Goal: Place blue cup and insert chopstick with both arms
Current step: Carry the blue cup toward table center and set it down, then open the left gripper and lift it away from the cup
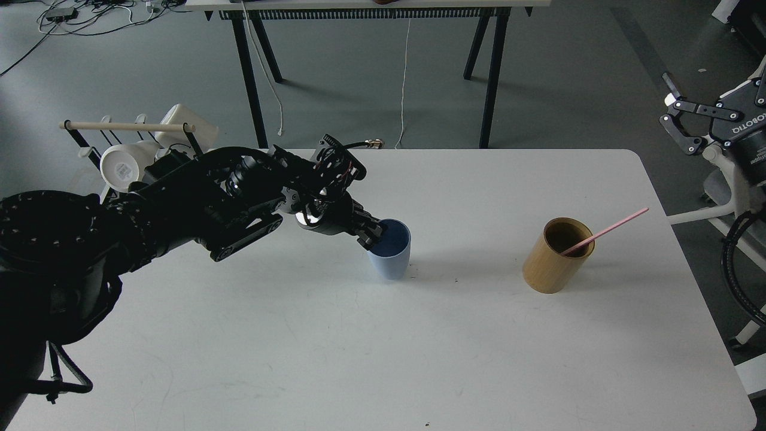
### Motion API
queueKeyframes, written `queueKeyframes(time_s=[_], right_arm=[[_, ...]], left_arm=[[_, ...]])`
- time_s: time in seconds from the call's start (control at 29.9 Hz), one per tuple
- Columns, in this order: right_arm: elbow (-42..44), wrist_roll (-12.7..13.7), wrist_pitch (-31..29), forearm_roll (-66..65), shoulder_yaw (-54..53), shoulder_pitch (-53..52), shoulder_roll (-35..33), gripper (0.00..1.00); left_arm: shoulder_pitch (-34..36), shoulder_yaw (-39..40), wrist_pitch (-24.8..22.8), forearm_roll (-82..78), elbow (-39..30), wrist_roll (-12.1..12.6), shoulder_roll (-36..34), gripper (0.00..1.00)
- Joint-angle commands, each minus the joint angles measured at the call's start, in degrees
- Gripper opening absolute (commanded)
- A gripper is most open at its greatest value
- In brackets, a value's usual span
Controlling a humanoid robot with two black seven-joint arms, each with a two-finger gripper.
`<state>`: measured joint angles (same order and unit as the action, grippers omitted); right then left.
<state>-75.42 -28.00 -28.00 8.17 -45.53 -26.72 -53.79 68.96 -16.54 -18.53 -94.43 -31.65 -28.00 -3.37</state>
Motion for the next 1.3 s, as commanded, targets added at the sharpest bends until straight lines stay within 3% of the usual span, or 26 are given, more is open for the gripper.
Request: queueKeyframes(time_s=[0.0, 0.3, 0.6, 1.07, 1.27], right_arm=[[-0.1, 0.0, 0.0, 0.0, 0.0, 0.0, 0.1, 0.99], [-0.2, 0.0, 0.0, 0.1, -0.1, 0.0, 0.1, 0.99], [-0.3, 0.0, 0.0, 0.1, -0.1, 0.1, 0.1, 0.99], [-0.1, 0.0, 0.0, -0.1, -2.1, -0.9, 0.0, 0.99], [-1.0, 0.0, 0.0, -1.1, -2.3, -2.0, -1.2, 0.99]], left_arm=[[-0.1, 0.0, 0.0, 0.1, -0.2, 0.0, -0.4, 0.11], [-0.1, 0.2, -0.2, 0.2, -0.6, 0.0, -0.6, 0.12], [-0.1, 0.8, -0.5, 0.3, -1.0, 0.0, -1.5, 0.22], [-1.6, 4.3, -2.6, 20.2, -1.0, 0.0, -6.4, 0.57], [-4.8, 16.2, -8.6, 30.2, -2.7, 0.0, -11.0, 0.73]])
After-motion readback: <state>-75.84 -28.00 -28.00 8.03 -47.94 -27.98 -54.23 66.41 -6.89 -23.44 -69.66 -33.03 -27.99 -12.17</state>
